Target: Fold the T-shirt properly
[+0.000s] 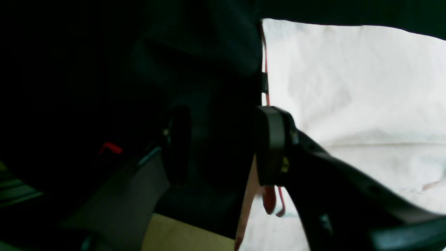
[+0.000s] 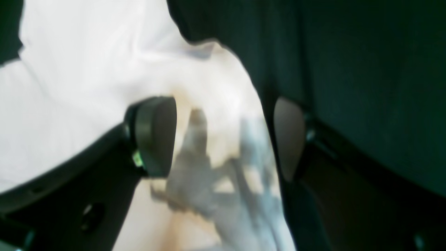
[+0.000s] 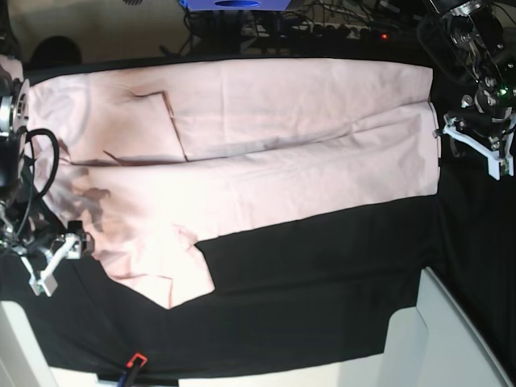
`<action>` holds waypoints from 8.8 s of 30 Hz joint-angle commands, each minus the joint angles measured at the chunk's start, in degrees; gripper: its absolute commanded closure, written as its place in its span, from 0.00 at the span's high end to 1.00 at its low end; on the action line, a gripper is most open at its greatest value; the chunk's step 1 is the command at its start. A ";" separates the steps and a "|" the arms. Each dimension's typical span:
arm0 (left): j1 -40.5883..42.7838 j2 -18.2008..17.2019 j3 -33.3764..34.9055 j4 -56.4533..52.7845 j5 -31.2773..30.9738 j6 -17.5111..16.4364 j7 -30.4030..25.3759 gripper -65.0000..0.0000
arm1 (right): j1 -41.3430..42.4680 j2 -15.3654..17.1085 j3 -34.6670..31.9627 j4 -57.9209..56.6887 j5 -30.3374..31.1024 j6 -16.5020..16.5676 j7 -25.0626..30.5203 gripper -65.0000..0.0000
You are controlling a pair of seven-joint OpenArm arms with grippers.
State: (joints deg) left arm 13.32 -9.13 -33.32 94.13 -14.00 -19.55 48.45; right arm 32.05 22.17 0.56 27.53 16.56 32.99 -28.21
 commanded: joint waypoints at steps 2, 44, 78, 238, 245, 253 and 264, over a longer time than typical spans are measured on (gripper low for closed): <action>-0.35 -1.03 -2.33 0.95 -0.02 0.34 -1.02 0.45 | 2.80 1.61 -1.83 -3.75 0.54 -0.16 4.87 0.65; -8.18 -2.35 -3.21 -7.05 0.07 0.34 -0.84 0.57 | 1.66 0.46 -6.93 -12.01 0.54 -0.42 13.48 0.00; -36.05 -8.33 0.49 -53.12 16.15 0.52 -9.11 0.68 | -0.19 0.82 -7.02 -10.17 0.54 -0.42 13.22 0.00; -44.57 -1.38 0.49 -56.19 17.30 -3.09 -17.81 0.00 | -2.82 1.78 1.86 2.14 0.72 -0.16 16.91 0.00; -43.96 0.20 0.49 -47.84 17.30 -3.17 -15.87 0.00 | -2.65 1.78 2.12 2.14 0.72 -0.16 17.00 0.00; -43.96 1.26 0.57 -40.63 17.30 -3.35 -12.53 0.00 | -2.47 1.96 2.21 6.63 0.72 -0.16 17.00 0.00; -41.67 1.52 0.57 -36.32 17.21 -3.44 -12.53 0.00 | -2.73 2.13 2.21 9.61 0.72 -0.33 16.91 0.00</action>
State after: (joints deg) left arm -27.00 -6.81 -32.86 56.45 3.64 -23.03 37.60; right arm 27.44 22.98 2.39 35.90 16.53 32.53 -12.93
